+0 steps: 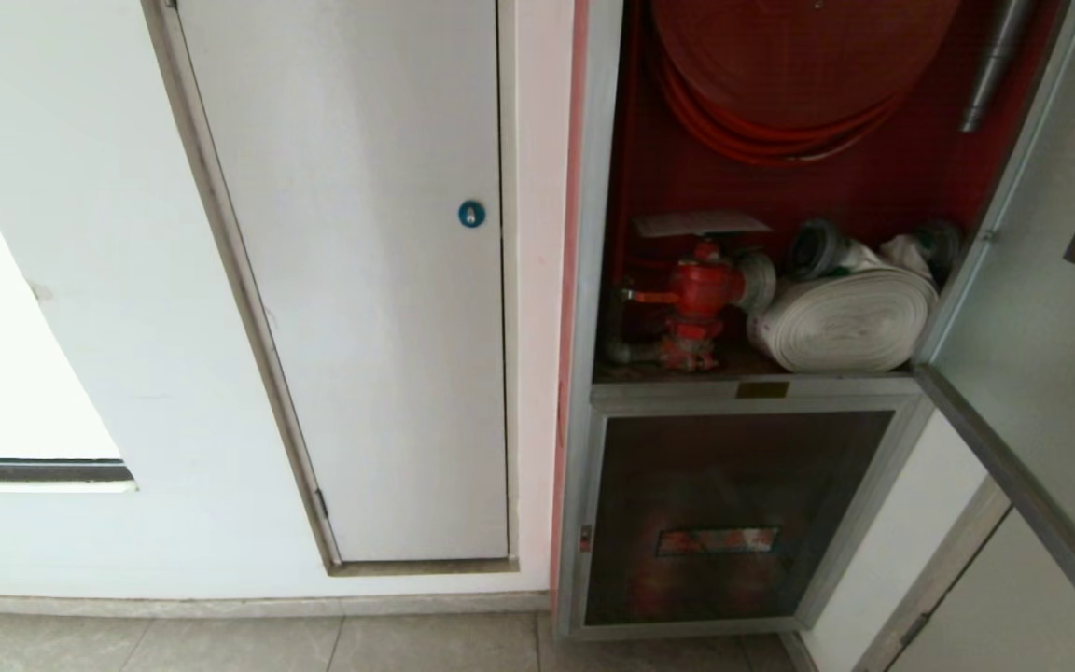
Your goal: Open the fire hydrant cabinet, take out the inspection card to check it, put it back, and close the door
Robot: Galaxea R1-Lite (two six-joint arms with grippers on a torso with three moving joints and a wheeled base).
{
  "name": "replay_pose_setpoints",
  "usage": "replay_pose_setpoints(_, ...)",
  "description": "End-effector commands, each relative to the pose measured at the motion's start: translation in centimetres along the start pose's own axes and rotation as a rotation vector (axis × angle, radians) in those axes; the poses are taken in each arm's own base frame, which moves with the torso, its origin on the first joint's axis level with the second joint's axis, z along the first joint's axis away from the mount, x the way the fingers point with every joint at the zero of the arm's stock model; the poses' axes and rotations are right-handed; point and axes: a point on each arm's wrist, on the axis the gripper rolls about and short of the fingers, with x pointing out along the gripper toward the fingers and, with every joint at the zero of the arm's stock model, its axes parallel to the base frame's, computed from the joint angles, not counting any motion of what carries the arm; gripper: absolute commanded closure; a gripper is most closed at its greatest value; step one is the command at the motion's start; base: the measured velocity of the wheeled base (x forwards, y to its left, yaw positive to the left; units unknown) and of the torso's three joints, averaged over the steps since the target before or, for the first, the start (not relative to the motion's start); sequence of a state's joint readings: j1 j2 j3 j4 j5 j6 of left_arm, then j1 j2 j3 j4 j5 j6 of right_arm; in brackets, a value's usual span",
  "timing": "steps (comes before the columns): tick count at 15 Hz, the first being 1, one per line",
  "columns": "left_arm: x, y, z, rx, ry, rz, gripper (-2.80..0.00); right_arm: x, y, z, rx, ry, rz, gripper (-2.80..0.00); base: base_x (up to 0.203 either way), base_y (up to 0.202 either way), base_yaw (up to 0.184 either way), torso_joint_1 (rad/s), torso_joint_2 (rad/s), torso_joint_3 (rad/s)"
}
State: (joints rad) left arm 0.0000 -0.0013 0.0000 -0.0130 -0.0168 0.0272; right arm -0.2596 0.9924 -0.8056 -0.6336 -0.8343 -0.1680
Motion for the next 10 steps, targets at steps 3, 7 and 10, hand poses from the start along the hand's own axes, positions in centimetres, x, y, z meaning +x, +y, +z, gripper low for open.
replay_pose_setpoints(3, 0.0, 0.0, -0.2, 0.0, 0.005, 0.0, 0.0, 3.8, 0.7, -2.4, -0.072, 0.046, -0.095, 0.0, 0.0, 0.0, 0.0, 0.0, 0.0, 0.0)
replay_pose_setpoints(7, 0.0, 0.0, -0.2, 0.0, 0.005, 0.0, 0.0, 6.3, -0.3, -3.7, -0.104, 0.063, -0.124, 0.0, 0.0, 0.0, 0.0, 0.0, 0.0, 0.0)
replay_pose_setpoints(10, 0.0, 0.0, -0.2, 0.0, 0.005, 0.0, 0.0, 7.1, -0.7, -3.9, -0.091, 0.063, -0.127, 0.0, 0.0, 0.0, 0.0, 0.0, 0.0, 0.0)
